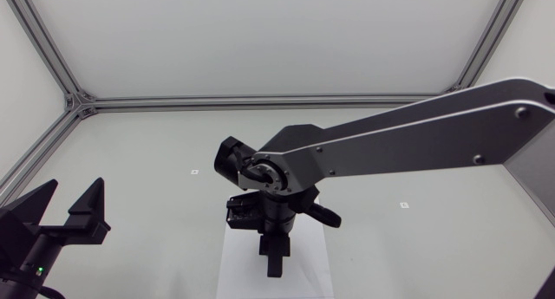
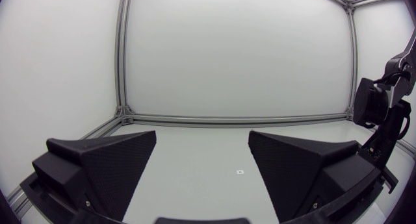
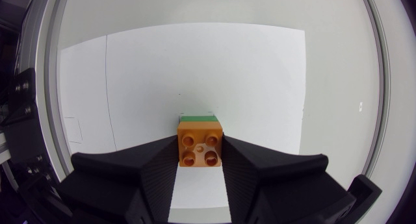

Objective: Pick up the orange 2x2 brick with the right arm and stack it on top of the green 2x2 brick in the center

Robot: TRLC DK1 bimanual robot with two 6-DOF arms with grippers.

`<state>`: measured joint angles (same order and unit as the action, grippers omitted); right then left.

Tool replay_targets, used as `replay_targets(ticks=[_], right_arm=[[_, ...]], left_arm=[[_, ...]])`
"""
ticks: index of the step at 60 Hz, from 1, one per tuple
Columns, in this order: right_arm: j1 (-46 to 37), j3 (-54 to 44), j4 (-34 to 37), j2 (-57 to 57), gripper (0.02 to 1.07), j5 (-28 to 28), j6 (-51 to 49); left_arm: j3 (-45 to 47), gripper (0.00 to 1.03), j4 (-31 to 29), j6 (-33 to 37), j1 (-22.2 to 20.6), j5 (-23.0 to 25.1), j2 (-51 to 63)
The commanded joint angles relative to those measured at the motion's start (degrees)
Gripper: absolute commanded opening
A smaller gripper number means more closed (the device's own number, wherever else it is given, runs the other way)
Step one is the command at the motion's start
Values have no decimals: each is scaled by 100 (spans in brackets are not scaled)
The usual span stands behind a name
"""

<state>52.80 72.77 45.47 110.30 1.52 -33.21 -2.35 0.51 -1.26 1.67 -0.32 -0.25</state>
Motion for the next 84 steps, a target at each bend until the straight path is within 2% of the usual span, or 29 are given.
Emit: replay_targets(ticks=[1, 18, 84], right_arm=[[-6, -255, 14, 440, 27, 173, 96], [-59, -149, 190, 484, 27, -336, -142], [38, -79, 225, 334, 27, -398, -397]], left_arm=[[235, 99, -87, 73, 9, 23, -45], [235, 99, -78, 73, 9, 23, -45], [235, 99, -78, 73, 9, 23, -45]])
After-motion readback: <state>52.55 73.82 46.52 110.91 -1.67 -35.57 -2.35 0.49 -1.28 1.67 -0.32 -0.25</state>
